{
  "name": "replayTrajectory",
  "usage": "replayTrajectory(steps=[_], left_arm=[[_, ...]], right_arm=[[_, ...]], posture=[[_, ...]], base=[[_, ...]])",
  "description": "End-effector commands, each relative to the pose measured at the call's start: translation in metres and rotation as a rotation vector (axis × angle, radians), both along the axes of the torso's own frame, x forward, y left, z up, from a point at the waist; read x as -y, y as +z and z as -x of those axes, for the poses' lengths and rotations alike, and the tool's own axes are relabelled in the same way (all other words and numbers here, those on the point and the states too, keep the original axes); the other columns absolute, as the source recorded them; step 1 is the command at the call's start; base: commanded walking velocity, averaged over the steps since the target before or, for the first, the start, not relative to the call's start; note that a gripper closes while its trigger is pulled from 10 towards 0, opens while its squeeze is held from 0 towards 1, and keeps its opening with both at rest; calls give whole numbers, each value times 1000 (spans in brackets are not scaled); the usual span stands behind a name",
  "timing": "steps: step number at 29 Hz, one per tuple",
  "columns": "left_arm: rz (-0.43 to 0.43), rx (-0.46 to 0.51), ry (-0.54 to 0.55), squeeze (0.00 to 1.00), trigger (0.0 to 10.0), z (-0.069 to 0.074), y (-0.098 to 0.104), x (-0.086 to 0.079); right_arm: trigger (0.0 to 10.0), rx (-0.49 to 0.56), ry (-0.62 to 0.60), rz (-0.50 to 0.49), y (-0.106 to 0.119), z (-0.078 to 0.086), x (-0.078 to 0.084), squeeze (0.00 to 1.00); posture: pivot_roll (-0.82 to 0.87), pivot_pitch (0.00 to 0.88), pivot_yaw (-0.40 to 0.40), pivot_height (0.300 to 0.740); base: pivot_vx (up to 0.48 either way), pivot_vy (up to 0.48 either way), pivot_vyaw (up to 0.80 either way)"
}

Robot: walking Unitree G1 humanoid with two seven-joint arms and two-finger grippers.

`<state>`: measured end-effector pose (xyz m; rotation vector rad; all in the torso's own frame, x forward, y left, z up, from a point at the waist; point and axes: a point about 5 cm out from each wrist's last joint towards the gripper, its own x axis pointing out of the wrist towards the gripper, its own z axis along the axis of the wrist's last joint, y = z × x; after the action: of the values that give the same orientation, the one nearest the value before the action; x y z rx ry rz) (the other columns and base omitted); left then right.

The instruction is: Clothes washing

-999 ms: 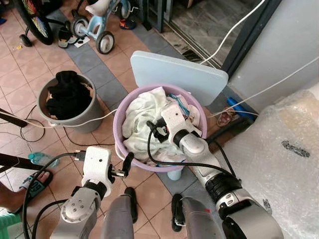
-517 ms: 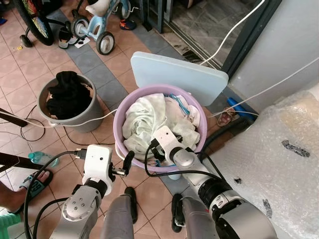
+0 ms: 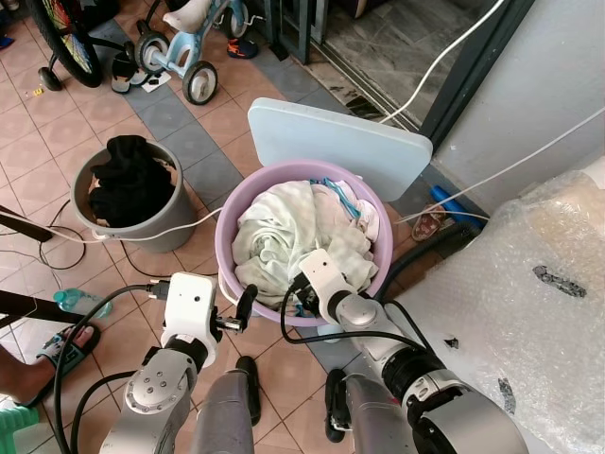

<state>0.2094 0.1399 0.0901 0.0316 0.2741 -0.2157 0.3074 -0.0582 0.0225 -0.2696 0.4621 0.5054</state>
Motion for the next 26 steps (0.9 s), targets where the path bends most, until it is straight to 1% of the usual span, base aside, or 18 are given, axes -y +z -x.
replayTrajectory(steps=[1,2,7,11,12,13,14,15,16,18,19,20,23,24,26], left_arm=[[-10,-32,8,0,10000,4,-7,-2],[-8,-30,10,0,10000,3,-8,-1],[-4,-27,10,0,10000,2,-8,0],[-3,-26,12,0,10000,2,-8,1],[-3,-26,13,0,10000,2,-9,1],[-3,-26,14,0,10000,2,-9,1],[-3,-24,16,0,10000,1,-10,1],[-3,-24,16,0,10000,1,-10,1],[-4,-21,18,0,10000,-1,-10,1],[-4,-17,20,0,10000,-3,-11,1],[-3,-11,21,0,10000,-5,-11,1],[-1,-3,24,0,10000,-9,-10,2],[4,7,25,0,10000,-16,-11,3],[10,16,23,0,10000,-20,-10,5],[16,26,19,0,10000,-23,-9,6]], right_arm=[[0,-72,-48,-9,-14,9,7,0],[0,-78,-85,-41,-12,7,9,0],[0,-84,-117,-74,-11,5,12,0],[0,-96,-141,-124,-10,4,12,0],[0,-106,-160,-163,-8,3,11,0],[0,-109,-164,-172,-8,3,11,0],[0,-118,-189,-251,-4,0,8,0],[0,-122,-198,-283,-2,-1,7,0],[0,-128,-217,-373,5,-4,6,0],[0,-127,-229,-461,12,-8,4,0],[0,-123,-233,-529,18,-11,3,0],[0,-111,-233,-624,30,-16,4,0],[0,-88,-226,-743,47,-22,6,0],[0,-77,-236,-827,59,-25,8,0],[0,-60,-244,-907,71,-27,12,0]], posture=[[92,281,-6,740],[87,280,-7,740],[82,280,-11,740],[81,280,-12,740],[80,279,-13,740],[80,279,-13,740],[79,274,-14,740],[78,267,-16,740],[77,264,-17,740],[71,250,-19,740],[67,242,-20,740],[60,231,-21,740],[44,210,-22,740],[38,198,-23,740],[31,186,-20,740]], base=[[0,0,0],[0,0,0],[0,0,0],[0,0,0],[0,0,0],[0,0,0],[0,0,0],[0,0,0],[0,0,0],[0,0,0],[0,0,0],[0,0,0],[0,0,0],[0,0,0],[0,0,0]])
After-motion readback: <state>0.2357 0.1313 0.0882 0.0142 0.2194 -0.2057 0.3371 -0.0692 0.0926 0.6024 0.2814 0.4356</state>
